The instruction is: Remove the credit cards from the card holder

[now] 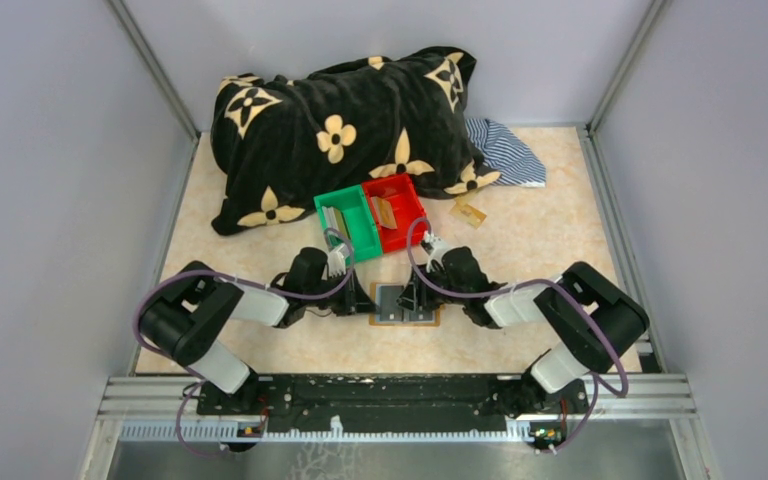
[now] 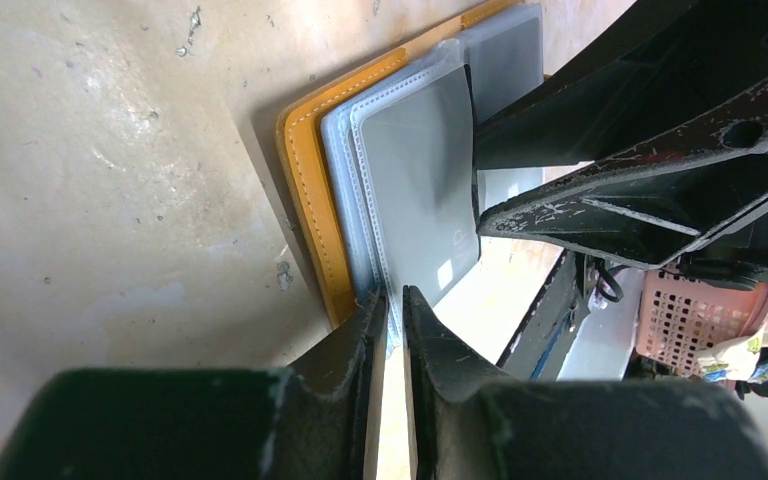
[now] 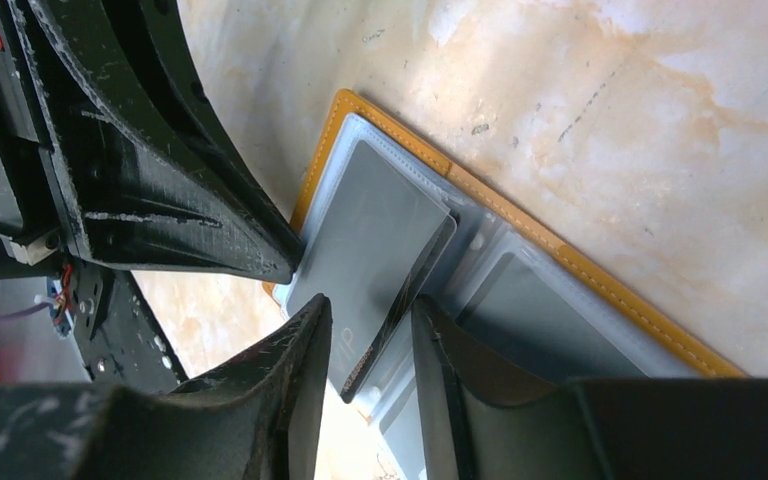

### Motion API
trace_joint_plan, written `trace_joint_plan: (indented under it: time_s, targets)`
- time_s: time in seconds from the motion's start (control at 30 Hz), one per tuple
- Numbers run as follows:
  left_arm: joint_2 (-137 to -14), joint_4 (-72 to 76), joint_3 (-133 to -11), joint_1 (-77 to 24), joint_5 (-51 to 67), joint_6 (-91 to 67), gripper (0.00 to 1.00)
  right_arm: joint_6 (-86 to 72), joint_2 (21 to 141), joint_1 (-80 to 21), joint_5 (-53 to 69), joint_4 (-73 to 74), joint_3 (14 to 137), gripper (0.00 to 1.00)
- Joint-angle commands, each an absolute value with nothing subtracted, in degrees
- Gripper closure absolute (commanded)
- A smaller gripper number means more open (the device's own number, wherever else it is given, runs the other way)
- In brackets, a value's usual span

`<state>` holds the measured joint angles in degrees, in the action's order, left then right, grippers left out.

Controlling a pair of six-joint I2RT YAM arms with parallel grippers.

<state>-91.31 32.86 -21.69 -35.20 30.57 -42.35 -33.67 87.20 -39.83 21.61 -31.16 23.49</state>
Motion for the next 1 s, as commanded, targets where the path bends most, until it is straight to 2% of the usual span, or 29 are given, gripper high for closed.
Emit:
trace_joint_plan:
  time_s: [0.0, 0.2, 0.57, 0.73, 0.9, 0.97]
  targets:
    - [-94.7, 23.9, -20.6, -35.0, 25.5, -38.8, 0.81, -35.6, 87.5, -40.8, 28.7, -34.8, 21.6, 0.68]
    - [-95.9, 24.4, -20.6, -35.0, 25.8, -39.0, 0.81, -35.6, 84.6, -40.8, 28.0, -35.6, 20.4, 0.79]
    - [-97.4, 25.3, -20.7, -35.0, 26.2, -39.5, 0.81, -36.4, 78.0, -40.9, 28.7, -38.2, 18.5, 0.78]
    - [-97.1, 25.1, -20.7, -35.0, 26.2, -39.5, 0.81, -36.4, 79.4, -40.9, 29.0, -38.5, 18.6, 0.87]
    - [-97.4, 25.2, -20.5, -35.0, 26.2, -39.4, 0.81, -37.4, 80.0, -40.8, 29.5, -40.4, 18.0, 0.89]
    - [-97.7, 25.3, -20.4, -35.0, 26.3, -39.4, 0.81, -37.3, 79.5, -40.8, 29.3, -39.7, 18.1, 0.97]
